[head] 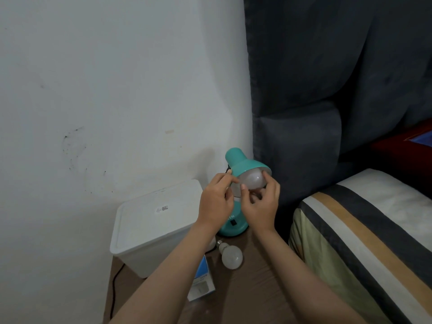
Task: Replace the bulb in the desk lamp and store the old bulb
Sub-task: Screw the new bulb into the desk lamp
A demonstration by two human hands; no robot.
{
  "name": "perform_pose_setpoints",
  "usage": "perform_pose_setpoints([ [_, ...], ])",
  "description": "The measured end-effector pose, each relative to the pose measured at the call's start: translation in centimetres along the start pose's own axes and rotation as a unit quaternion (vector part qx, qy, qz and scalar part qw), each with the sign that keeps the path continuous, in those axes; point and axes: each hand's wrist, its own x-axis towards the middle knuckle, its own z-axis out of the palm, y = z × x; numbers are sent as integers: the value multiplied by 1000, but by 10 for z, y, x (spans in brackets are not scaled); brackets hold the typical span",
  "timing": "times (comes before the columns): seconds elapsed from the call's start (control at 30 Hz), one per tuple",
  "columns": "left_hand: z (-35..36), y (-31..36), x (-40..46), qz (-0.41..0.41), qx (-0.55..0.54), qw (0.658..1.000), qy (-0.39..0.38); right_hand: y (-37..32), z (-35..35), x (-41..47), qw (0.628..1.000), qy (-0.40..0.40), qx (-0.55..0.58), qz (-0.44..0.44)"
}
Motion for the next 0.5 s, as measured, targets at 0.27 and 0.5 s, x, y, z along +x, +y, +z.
perform_pose_setpoints([
  [0.27, 2, 2, 1, -8, -4, 1000, 2, -3, -6, 1, 998, -5, -60, -36],
  [0.5, 2, 2, 0, -7, -4, 1000, 0, -3, -4, 1, 998, -1, -58, -23],
])
